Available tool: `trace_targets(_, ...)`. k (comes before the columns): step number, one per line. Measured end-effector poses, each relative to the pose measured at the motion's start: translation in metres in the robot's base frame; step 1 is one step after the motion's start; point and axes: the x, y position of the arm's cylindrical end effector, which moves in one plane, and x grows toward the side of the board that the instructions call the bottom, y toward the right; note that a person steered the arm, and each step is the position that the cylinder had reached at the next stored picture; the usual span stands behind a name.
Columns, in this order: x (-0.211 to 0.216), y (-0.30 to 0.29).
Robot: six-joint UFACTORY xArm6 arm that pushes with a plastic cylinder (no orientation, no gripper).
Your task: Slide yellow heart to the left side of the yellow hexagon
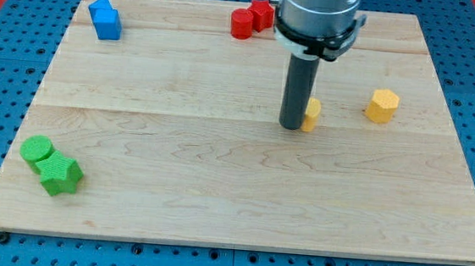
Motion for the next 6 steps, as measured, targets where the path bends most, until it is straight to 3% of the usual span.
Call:
trace_targets(2, -0.02, 0.027)
trace_targets(6, -0.041, 0.016)
